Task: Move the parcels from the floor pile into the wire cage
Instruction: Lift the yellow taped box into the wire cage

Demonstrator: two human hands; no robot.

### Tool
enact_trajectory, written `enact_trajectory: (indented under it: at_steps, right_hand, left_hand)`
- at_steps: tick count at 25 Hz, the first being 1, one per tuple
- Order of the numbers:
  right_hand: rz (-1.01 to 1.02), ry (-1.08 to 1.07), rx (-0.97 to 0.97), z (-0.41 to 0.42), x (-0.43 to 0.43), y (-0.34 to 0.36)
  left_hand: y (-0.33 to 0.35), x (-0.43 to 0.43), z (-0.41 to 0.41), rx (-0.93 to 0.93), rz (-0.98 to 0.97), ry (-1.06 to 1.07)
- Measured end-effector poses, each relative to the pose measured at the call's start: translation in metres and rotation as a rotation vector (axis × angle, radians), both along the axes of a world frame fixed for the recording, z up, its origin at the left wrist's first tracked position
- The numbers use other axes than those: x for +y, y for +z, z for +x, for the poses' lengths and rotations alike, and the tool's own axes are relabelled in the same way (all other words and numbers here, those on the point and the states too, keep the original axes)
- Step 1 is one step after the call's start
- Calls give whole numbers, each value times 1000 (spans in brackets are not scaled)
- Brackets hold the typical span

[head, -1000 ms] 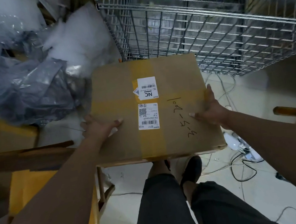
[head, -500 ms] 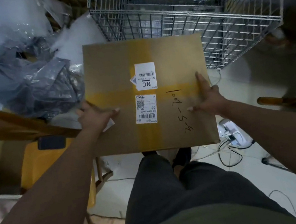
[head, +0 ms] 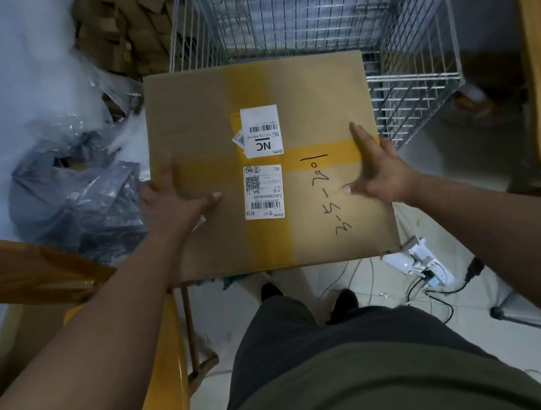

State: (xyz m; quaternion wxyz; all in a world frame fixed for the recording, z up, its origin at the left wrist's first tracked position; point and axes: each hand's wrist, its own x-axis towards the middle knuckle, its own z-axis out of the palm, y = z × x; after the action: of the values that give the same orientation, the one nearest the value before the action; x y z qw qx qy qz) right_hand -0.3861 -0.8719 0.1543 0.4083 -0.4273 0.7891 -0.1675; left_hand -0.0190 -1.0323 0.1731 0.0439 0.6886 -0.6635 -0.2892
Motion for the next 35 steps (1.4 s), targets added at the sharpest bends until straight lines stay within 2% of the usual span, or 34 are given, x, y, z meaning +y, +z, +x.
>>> enact_trajectory:
  at_steps: [6,13,19,22,25,31,35]
  right_hand:
    - [3,-60,67,-18,-31,36]
    - [-2,-126,107,-59,-80,79]
    - [23,-120,178,-136,-124,103]
    - [22,-101,175,-174,-147,105]
    - [31,-78,171,-205,-162,108]
    - [19,-94,75,-221,-195,118]
    - [39,-143,142,-227,-210,127]
  left_hand:
    - [24,-50,-14,-27,-5,-158]
    - [53,-135,-64,43,-31,-312]
    - [76,-180,-147,3,-68,-328]
    - [72,-193,-187,-31,-147,-369]
    - [69,-203,-217,-43,-139,-350]
    - [81,-226,-250,-54,-165,-310]
    - [85,-259,-258,-15,-116,-373]
